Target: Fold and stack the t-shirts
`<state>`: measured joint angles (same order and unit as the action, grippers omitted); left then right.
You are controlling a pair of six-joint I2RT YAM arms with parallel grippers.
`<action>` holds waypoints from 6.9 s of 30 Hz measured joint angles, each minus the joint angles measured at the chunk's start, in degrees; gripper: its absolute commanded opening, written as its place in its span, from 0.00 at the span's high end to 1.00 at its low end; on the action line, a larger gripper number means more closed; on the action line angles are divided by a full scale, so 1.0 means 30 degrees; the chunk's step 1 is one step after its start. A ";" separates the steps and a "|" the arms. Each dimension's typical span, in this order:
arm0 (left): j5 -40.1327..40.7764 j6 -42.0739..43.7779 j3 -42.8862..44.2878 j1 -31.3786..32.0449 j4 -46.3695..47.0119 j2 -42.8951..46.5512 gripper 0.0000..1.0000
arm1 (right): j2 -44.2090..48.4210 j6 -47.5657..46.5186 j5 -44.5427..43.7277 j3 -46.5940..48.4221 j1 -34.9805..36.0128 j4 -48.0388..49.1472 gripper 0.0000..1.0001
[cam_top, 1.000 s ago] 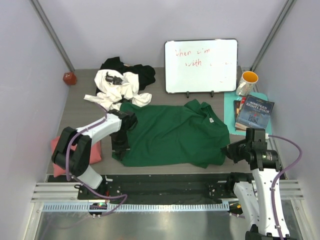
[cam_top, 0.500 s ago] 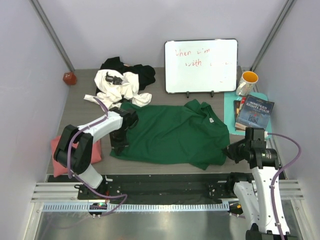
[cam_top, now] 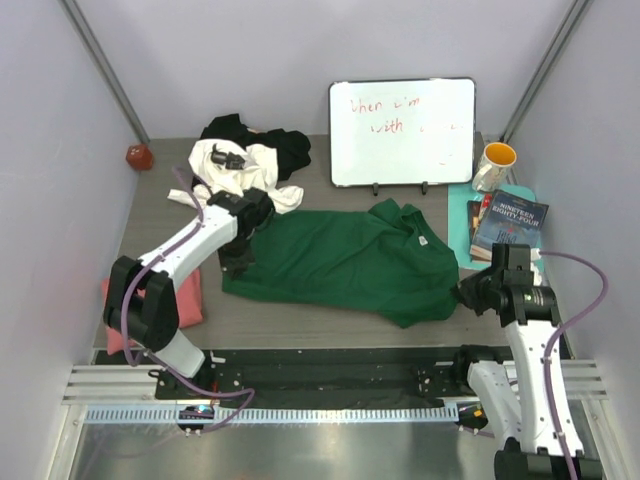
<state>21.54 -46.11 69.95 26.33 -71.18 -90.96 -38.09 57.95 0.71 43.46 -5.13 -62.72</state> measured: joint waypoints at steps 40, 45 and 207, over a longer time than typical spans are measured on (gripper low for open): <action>0.1508 0.4218 0.7526 -0.2295 0.2135 -0.9930 1.00 | -1.2641 -0.3774 -0.0270 0.2929 0.0000 0.9828 0.99; 0.1093 0.4590 0.7526 -0.2295 0.2616 -0.9930 1.00 | -1.2641 -0.3774 -0.0525 0.2914 0.0000 0.9923 0.95; -0.1574 0.1443 -0.3395 0.5078 0.2091 -0.4983 0.98 | -1.0571 -0.4765 -0.4503 0.4350 1.0397 0.0925 0.81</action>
<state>16.82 -41.78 59.77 41.56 -64.90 -105.91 -69.80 43.66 -12.80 56.51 26.06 -59.94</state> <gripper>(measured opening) 0.003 0.142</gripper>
